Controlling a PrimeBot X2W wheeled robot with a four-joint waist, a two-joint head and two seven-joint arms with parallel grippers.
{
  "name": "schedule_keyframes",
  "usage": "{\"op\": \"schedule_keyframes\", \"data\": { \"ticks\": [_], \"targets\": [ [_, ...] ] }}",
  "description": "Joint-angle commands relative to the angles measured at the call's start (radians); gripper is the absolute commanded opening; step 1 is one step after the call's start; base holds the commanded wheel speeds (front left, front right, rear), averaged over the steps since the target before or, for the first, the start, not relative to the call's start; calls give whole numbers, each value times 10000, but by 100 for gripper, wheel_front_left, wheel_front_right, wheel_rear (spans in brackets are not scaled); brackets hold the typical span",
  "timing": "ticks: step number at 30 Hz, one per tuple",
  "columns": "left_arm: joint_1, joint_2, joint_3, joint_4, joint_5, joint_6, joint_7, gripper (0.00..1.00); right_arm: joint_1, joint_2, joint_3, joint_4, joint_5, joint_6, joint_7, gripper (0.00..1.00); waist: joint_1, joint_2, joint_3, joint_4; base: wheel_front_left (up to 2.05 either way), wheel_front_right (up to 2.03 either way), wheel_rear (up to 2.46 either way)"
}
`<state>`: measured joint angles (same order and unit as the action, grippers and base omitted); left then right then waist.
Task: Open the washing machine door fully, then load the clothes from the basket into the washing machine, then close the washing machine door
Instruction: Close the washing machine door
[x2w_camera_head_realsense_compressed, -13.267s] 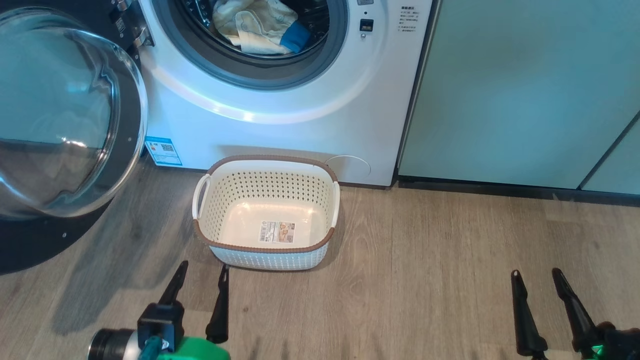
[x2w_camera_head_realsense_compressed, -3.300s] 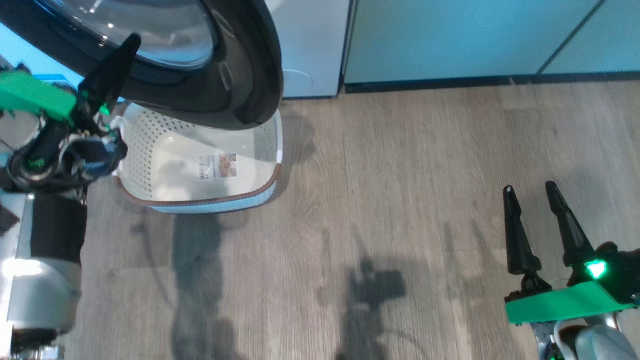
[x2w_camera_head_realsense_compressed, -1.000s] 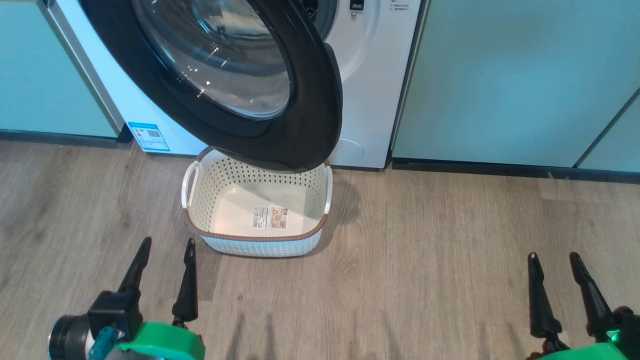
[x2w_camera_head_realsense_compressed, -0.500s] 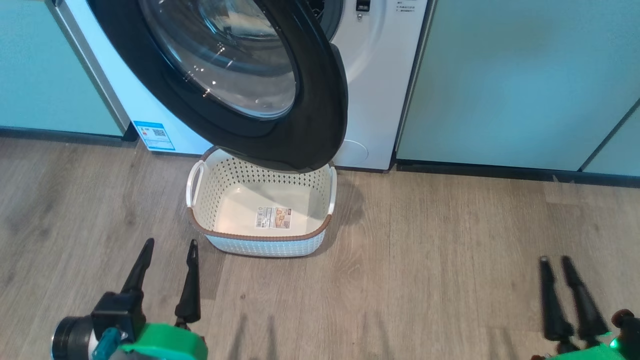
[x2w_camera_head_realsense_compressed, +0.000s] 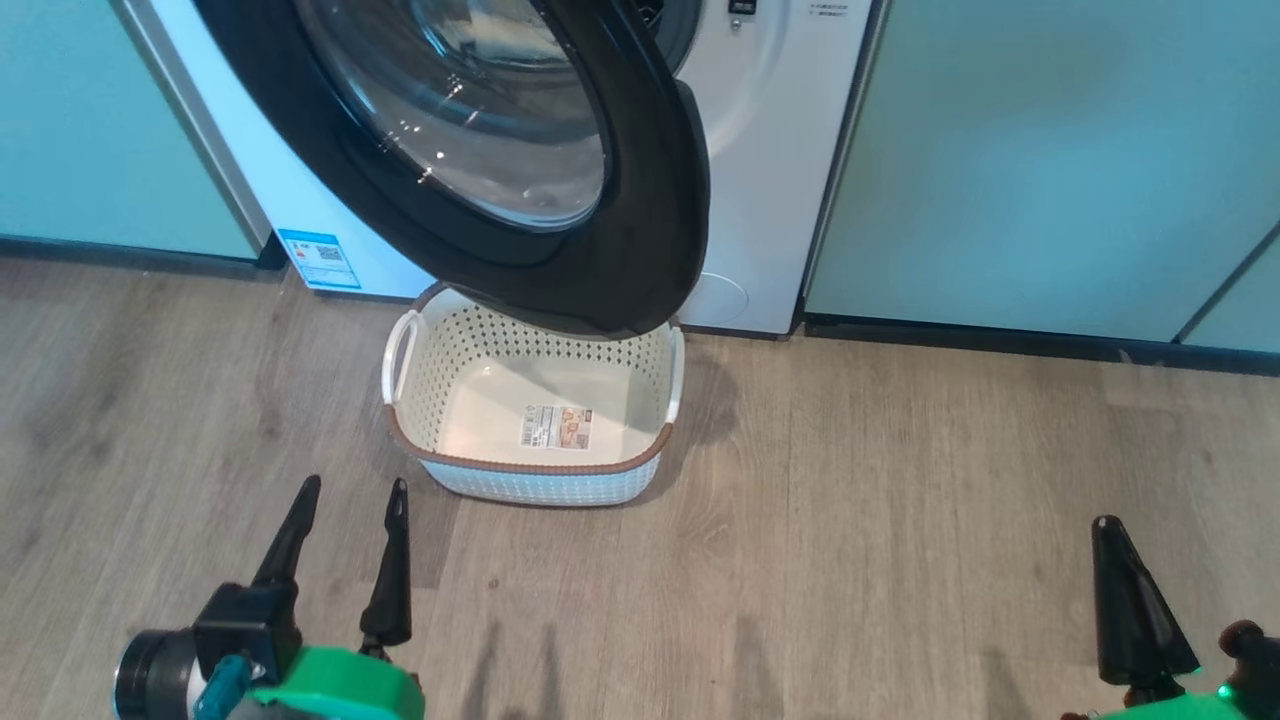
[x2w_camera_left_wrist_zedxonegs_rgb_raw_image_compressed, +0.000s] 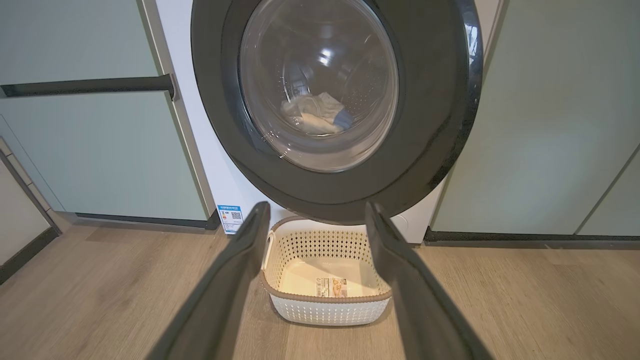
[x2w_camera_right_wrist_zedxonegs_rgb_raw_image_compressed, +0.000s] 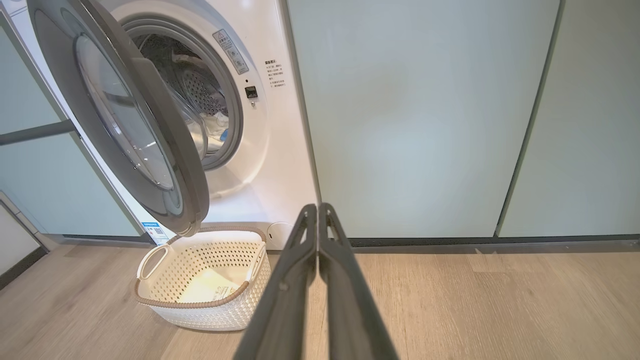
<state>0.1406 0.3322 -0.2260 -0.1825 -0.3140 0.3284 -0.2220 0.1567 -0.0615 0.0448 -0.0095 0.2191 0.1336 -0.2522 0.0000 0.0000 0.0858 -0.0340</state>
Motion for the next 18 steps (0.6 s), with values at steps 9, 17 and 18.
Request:
{"op": "schedule_keyframes", "data": {
  "ticks": [9,17,18],
  "targets": [
    [-905,-42,209,-354,61,-83,-203,100,-1359,-437,616,381,196,-29,-95,0,0,0,383,824,0,0,0],
    [-1159,-340,-79,-70,47,-284,-308,100,-2922,-745,796,1650,530,-29,-95,0,0,0,391,1916,0,0,0],
    [-1196,-380,-139,-22,44,-333,-317,100,-3105,-776,762,1820,568,-29,-95,0,0,0,365,2092,0,0,0]
  ]
}}
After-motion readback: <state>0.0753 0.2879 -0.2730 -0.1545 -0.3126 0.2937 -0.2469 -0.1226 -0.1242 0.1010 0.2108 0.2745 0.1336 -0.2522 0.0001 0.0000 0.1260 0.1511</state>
